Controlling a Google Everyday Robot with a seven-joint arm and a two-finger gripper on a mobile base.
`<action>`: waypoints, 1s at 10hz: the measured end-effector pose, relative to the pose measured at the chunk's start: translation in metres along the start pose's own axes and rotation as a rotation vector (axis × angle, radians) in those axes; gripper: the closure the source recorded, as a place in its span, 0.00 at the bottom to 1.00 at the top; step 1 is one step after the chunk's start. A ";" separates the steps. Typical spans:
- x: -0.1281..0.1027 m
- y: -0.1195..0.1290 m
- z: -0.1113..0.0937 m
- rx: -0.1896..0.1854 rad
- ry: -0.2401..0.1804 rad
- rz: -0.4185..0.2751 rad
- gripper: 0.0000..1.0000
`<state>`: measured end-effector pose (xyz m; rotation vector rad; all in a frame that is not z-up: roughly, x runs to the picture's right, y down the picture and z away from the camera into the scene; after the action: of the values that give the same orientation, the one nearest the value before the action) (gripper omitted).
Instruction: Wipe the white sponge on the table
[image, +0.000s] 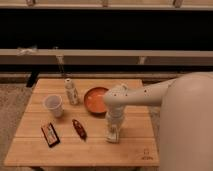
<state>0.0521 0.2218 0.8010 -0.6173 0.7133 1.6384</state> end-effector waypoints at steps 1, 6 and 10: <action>-0.003 -0.003 -0.001 0.006 -0.003 0.005 1.00; -0.024 -0.032 -0.001 0.058 -0.008 0.042 1.00; -0.027 -0.067 -0.001 0.093 -0.007 0.086 1.00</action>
<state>0.1223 0.2117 0.8116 -0.5201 0.8154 1.6756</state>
